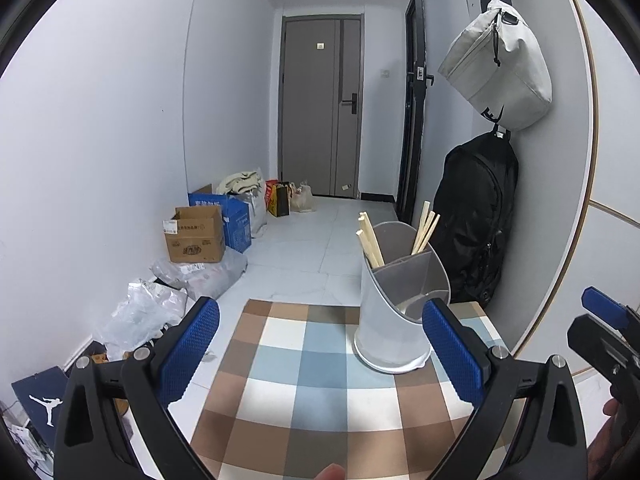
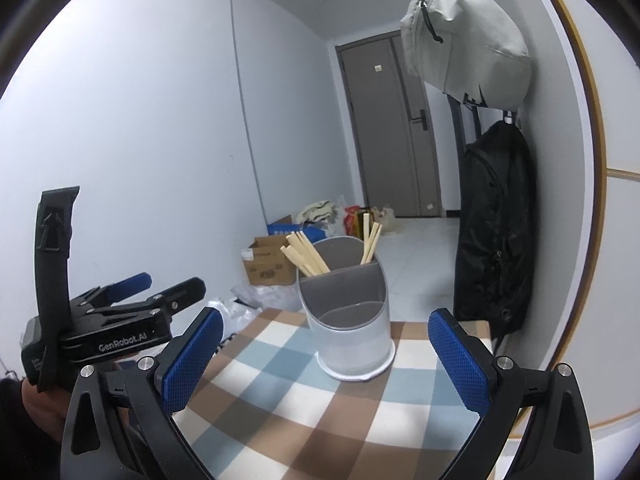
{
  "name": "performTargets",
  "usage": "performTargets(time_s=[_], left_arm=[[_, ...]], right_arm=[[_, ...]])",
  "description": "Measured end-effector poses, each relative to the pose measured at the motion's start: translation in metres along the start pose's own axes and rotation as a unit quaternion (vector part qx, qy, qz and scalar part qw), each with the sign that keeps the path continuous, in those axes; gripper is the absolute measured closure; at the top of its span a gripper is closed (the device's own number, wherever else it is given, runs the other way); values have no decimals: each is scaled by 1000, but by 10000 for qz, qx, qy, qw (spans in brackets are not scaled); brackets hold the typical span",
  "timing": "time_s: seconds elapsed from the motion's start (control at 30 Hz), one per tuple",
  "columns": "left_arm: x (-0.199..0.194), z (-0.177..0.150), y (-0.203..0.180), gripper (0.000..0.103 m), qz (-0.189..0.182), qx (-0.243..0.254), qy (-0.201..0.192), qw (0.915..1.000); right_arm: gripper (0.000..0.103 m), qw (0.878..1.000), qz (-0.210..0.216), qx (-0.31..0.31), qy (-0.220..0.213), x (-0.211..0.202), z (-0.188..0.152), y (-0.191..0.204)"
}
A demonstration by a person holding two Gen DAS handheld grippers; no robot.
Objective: Organize utensils
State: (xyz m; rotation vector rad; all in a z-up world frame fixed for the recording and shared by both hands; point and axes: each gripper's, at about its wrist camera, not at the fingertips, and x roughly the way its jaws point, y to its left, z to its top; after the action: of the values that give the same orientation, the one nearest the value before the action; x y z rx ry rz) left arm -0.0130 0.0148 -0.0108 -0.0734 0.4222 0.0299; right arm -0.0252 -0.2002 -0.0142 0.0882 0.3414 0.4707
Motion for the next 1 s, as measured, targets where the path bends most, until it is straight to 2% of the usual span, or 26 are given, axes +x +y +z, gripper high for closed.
performTargets(time_s=[1.0], left_arm=[[5,-1,0,4,55,-91,143,9998]], right_arm=[[0,9999,57,35,112,3,-3,4]])
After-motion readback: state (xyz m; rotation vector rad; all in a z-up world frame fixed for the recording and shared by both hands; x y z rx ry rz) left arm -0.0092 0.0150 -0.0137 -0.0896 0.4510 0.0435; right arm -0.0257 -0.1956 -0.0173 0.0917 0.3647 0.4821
